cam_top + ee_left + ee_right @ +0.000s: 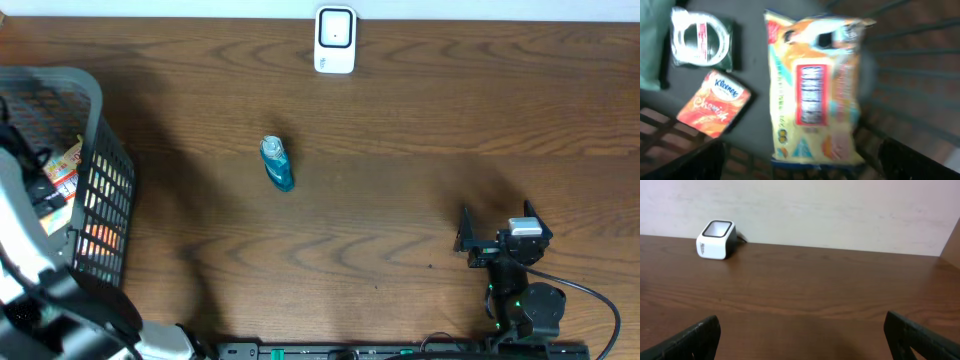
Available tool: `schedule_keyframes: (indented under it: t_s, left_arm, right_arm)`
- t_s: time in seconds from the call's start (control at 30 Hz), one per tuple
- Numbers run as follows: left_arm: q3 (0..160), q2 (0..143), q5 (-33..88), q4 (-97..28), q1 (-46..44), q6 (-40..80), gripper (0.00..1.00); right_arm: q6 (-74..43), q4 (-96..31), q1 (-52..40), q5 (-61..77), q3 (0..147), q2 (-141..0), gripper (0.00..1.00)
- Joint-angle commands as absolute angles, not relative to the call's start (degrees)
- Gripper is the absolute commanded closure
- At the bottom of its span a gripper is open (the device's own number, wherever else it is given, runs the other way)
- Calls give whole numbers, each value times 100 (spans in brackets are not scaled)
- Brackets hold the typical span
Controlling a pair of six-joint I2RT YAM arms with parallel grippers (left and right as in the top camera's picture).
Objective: Scan the item barcode
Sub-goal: 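Reach the left gripper into the basket and grasp the snack bag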
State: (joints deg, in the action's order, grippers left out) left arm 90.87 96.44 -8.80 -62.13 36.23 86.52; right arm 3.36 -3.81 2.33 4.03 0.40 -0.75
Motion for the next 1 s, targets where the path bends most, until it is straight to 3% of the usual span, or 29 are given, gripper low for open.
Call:
schedule_keyframes:
  t_s: [0.0,0.67,0.77,0.97]
  left_arm:
    - [8794,10077,-637,-5916,3629,9424,2]
    - [8790,11983,-467,-5227,3621,9522,4]
    - [8785,12077,-464,-5245,3618,9480,42]
    - [8788,11924,-447,-5258,3649,9231,88]
  right_arm:
    - [327,-405,193,336,32,-64,1]
    - [329,-405,193,336,32,-64,1]
    - [327,-405,193,336,32,-64,1]
    - [327,-405,193,338,32,-64,1]
